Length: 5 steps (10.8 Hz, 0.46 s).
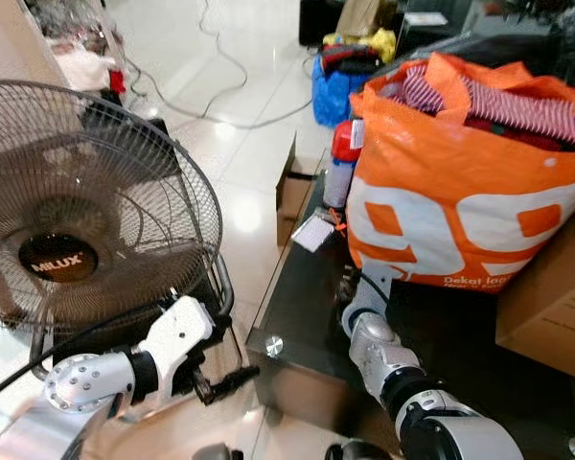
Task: Hang keys on a hook
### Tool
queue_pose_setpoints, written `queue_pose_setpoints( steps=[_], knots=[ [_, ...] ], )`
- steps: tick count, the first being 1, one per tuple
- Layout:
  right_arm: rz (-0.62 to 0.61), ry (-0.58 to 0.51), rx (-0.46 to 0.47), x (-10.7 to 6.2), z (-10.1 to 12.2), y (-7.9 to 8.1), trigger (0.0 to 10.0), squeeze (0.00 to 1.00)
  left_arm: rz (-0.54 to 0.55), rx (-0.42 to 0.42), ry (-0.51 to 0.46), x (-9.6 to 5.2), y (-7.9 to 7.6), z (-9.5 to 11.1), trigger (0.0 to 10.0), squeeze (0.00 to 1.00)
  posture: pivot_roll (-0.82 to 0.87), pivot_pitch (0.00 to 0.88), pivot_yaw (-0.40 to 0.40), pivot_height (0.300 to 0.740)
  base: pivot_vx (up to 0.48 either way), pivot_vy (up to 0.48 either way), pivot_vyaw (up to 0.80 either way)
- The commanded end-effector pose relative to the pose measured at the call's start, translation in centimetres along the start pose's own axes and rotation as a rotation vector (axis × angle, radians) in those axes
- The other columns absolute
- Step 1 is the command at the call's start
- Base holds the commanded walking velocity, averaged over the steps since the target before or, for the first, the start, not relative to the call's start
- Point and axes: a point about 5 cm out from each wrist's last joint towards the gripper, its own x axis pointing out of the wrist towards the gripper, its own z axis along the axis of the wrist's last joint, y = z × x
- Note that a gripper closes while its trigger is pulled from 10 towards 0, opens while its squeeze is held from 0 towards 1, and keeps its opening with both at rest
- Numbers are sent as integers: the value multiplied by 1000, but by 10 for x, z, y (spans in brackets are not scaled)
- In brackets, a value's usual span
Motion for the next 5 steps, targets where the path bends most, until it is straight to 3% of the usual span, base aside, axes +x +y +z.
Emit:
queue_pose_setpoints(
  steps=[1, 5],
  knots=[
    [-4, -41, 8, 0, 6, 3, 10000, 0, 13, 16, -5, -5, 0, 5, 10000, 0, 36, 141, 4, 740, 0, 0, 0],
    [-18, -53, -42, -2, 1, 4, 10000, 0, 22, 9, 5, -14, -4, 4, 10000, 0, 37, 154, -6, 740, 0, 0, 0]
  ],
)
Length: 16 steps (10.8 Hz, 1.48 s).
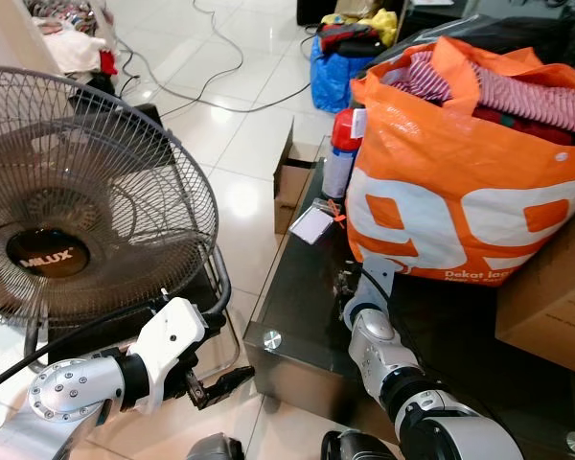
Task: Hang keys on a hook
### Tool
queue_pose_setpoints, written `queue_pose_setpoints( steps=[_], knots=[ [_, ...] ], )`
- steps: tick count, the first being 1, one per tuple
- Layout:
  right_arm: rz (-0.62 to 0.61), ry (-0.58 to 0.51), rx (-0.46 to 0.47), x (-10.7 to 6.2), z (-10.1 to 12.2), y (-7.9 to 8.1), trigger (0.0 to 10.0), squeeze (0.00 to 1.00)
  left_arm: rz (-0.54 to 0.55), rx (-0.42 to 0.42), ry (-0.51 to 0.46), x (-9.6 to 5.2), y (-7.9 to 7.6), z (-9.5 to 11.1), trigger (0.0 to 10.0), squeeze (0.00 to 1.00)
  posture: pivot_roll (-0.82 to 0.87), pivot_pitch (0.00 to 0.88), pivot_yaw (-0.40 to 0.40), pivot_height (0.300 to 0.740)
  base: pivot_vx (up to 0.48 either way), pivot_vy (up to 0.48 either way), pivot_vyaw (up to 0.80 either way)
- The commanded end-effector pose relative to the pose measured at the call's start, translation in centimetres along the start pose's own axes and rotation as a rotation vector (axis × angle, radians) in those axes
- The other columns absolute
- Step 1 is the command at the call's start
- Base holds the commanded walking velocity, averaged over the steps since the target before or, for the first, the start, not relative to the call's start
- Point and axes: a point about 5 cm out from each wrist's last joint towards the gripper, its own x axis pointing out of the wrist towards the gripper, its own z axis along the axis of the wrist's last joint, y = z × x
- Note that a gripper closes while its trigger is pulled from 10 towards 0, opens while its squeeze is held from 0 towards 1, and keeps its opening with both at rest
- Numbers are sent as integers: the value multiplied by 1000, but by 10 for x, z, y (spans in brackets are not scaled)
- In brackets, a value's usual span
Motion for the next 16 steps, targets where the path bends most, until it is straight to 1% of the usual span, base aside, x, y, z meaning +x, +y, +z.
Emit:
queue_pose_setpoints(
  steps=[1, 2, 3, 6, 7, 8, 9, 10, 11, 12, 13, 14, 16],
  knots=[
    [-10, 16, 12, 0, -3, -2, 10000, 0, 2, -2, -3, -1, -2, 1, 10000, 0, 28, 143, -6, 740, 0, 0, 0],
    [-9, 28, 59, 1, -2, -7, 10000, 0, -7, -7, -7, 1, -3, 2, 10000, 0, 23, 133, -2, 740, 0, 0, 0],
    [19, 51, 72, 2, -3, -9, 10000, 0, -15, -7, -9, 4, -3, 3, 10000, 0, 21, 127, 1, 740, 0, 0, 0],
    [28, 141, 45, 0, -17, -11, 10000, 0, -23, -2, -4, 4, -1, 3, 10000, 0, 23, 121, 5, 740, 0, 0, 0],
    [26, 151, 52, 0, -18, -10, 9333, 0, -23, -1, -3, 4, 0, 3, 10000, 0, 24, 119, 7, 740, 0, 0, 0],
    [28, 159, 54, 0, -19, -9, 7843, 0, -24, 0, -2, 4, 0, 3, 10000, 0, 25, 117, 9, 740, 0, 0, 0],
    [27, 164, 53, 0, -19, -9, 5216, 0, -26, 1, -2, 4, 0, 3, 10000, 0, 26, 114, 10, 740, 0, 0, 0],
    [27, 167, 55, 0, -19, -9, 4941, 0, -27, 3, -2, 4, 1, 3, 10000, 0, 28, 113, 10, 740, 0, 0, 0],
    [27, 167, 58, 0, -19, -9, 3294, 0, -27, 5, -2, 4, 2, 3, 10000, 0, 28, 112, 11, 740, 0, 0, 0],
    [28, 169, 59, 0, -20, -9, 2353, 0, -28, 7, -2, 4, 1, 4, 10000, 0, 29, 110, 10, 740, 0, 0, 0],
    [30, 169, 57, 0, -20, -9, 627, 0, -27, 7, -3, 5, 1, 4, 10000, 0, 29, 108, 10, 740, 0, 0, 0],
    [32, 167, 48, 0, -19, -9, 0, 0, -27, 6, -5, 5, 1, 4, 10000, 0, 29, 107, 9, 740, 0, 0, 0],
    [32, 165, 46, 0, -19, -10, 0, 0, -27, 5, -7, 6, 1, 4, 10000, 0, 29, 102, 6, 740, 0, 0, 0]
  ],
)
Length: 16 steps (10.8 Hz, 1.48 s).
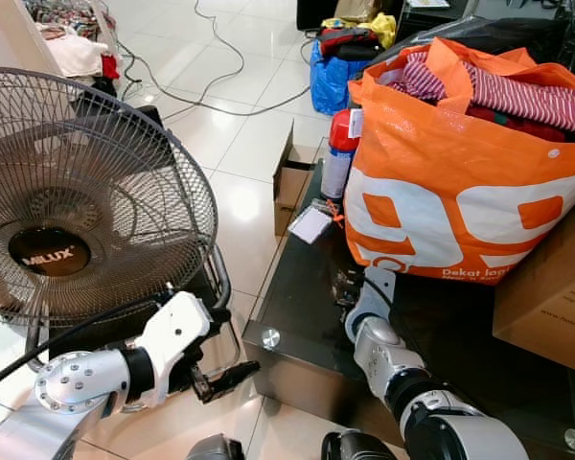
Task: Hang keys on a hook
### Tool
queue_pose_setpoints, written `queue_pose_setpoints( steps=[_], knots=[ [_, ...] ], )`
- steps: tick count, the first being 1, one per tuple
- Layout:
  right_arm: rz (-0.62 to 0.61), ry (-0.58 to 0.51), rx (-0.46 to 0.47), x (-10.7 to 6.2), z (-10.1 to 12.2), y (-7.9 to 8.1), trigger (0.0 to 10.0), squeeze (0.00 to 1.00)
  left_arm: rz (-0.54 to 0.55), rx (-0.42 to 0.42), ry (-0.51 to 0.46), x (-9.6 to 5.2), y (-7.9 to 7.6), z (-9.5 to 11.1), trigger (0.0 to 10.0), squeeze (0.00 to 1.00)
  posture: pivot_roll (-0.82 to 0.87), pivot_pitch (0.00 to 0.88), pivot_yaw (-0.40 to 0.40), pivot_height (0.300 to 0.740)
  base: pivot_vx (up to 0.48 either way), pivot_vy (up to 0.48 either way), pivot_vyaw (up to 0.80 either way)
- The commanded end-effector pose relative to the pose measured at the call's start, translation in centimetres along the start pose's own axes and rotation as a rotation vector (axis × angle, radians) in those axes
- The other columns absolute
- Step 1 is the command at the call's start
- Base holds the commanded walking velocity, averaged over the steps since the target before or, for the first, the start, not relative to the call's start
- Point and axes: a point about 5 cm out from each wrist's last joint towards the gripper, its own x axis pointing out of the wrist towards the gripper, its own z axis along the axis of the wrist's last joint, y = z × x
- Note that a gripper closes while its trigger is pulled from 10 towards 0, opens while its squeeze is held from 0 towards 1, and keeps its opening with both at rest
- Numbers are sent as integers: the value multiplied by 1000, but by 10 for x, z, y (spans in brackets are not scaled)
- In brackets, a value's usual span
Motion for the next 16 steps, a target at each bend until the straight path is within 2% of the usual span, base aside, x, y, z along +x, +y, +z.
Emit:
queue_pose_setpoints(
  steps=[1, 4, 7, 9, 10, 12, 14, 15, 16],
  knots=[
    [-1, 25, 3, 0, -4, -1, 0, 0, -8, -14, 10, 2, -1, -3, 10000, 0, 27, 98, 5, 740, 0, 0, 0],
    [0, 16, 4, 1, 1, -2, 0, 0, -6, -13, 3, 6, 1, -3, 10000, 0, 20, 76, 6, 740, 0, 0, 0],
    [4, -4, 11, 3, 13, -3, 0, 0, 12, -14, -16, 15, 5, -5, 10000, 0, 5, 15, 1, 740, 0, 0, 0],
    [40, -33, 22, 5, 33, -4, 0, 0, 46, -17, -56, 20, 13, -3, 10000, 0, -11, 0, -4, 740, 0, 0, 0],
    [84, -74, 7, 3, 52, -8, 0, 0, 85, -38, -102, 24, 19, 2, 10000, 0, -16, 0, -7, 740, 0, 0, 0],
    [153, -171, -19, -12, 79, -17, 0, 0, 170, -66, -154, 26, 27, 6, 10000, 0, -25, 0, -4, 740, 0, 0, 0],
    [195, -318, -25, -60, 101, -42, 0, 0, 405, -56, -219, 33, 42, 21, 10000, 0, 30, 0, -53, 740, 0, 0, 0],
    [207, -352, -26, -71, 103, -45, 0, 0, 461, -78, -234, 32, 46, 25, 10000, 0, 34, 0, -59, 740, 0, 0, 0],
    [238, -426, 111, -92, 106, -43, 0, 0, 527, -52, -228, 29, 50, 28, 10000, 0, 35, 0, -62, 740, 0, 0, 0]
  ],
)
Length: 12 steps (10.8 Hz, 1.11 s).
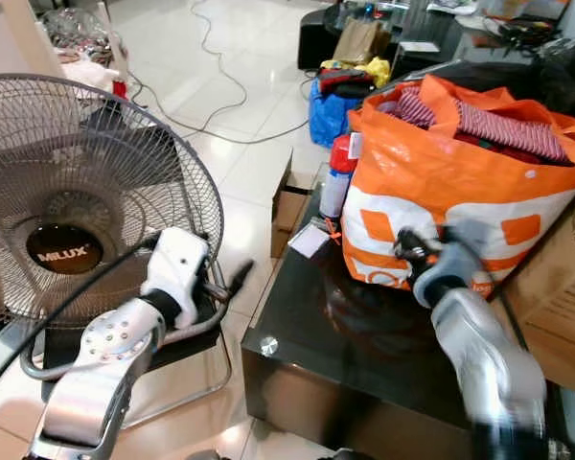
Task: Hang keys on a hook
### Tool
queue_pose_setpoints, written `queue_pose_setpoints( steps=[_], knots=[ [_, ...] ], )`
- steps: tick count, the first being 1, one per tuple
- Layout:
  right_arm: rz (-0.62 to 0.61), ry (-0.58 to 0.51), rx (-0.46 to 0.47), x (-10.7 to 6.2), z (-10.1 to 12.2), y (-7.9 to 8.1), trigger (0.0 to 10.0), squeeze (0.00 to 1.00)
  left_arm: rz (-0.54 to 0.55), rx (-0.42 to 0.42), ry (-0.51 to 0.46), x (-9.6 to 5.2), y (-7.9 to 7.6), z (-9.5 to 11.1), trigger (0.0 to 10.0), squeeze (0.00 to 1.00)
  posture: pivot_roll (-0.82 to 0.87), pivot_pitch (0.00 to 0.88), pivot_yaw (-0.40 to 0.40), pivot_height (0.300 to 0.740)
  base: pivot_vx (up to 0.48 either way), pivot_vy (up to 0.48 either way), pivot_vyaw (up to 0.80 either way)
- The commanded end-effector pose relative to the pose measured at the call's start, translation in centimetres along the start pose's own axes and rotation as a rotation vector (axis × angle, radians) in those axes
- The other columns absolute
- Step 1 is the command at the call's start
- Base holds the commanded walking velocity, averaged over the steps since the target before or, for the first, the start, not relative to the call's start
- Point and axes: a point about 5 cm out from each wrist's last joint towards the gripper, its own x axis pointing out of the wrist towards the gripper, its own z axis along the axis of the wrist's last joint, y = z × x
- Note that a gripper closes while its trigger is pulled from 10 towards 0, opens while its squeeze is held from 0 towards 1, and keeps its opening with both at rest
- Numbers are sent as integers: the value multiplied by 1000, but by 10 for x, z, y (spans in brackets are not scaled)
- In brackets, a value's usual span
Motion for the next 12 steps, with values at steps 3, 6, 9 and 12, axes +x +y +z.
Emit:
queue_pose_setpoints(
  steps=[3, 6, 9, 12],
  knots=[
    [-91, -5, -88, -7, -4, 0, 0, 0, 116, 35, -89, 22, 9, 11, 10000, 0, 12, 0, -43, 740, 0, 0, 0],
    [-161, 48, -216, -1, -9, -6, 0, 0, 101, 63, -67, 26, 7, 2, 10000, 0, 4, 0, -36, 740, 0, 0, 0],
    [-163, 44, -231, 1, -8, -6, 0, 0, 113, 83, -66, 27, 10, -3, 10000, 0, -2, 0, -37, 740, 0, 0, 0],
    [-149, 59, -272, 6, -7, -7, 10000, 0, 126, 77, -81, 31, 12, -2, 10000, 0, 3, 0, -47, 740, -86, 0, 0]
  ],
)
